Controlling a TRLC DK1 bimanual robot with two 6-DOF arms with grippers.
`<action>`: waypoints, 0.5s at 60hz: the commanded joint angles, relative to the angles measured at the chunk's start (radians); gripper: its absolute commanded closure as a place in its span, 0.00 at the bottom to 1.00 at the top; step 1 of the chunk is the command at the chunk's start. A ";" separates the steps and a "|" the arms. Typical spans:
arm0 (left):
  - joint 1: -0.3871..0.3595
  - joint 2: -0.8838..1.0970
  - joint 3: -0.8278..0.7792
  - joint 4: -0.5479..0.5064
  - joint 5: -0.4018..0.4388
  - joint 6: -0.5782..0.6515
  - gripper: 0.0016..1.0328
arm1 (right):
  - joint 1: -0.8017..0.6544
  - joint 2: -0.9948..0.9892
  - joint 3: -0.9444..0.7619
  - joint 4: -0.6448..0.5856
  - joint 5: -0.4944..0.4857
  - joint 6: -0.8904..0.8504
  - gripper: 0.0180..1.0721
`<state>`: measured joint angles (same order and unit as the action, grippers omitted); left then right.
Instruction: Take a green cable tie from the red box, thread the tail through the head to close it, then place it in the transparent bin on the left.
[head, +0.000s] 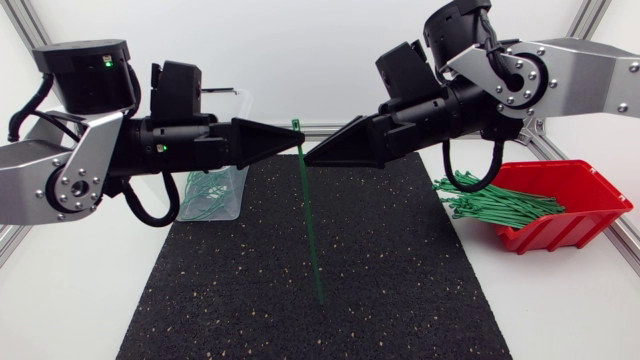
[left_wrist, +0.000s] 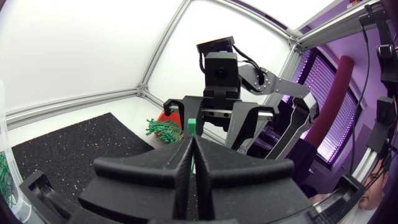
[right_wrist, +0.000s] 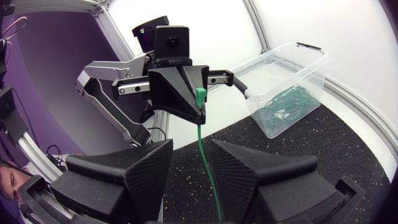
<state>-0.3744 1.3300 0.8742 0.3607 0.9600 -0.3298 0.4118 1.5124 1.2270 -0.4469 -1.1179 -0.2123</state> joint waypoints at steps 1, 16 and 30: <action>0.012 -0.009 0.014 -0.022 0.006 0.043 0.97 | 0.012 -0.015 -0.029 -0.003 0.033 -0.007 0.40; 0.019 -0.034 0.026 -0.106 0.006 0.152 0.97 | 0.013 -0.004 -0.017 -0.070 0.165 -0.110 0.37; 0.035 -0.038 0.046 -0.186 0.008 0.253 0.97 | 0.030 -0.024 -0.052 -0.102 0.297 -0.211 0.37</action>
<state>-0.3477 1.3075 0.8871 0.1852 0.9607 -0.1223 0.4259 1.5108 1.2171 -0.5282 -0.8528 -0.3698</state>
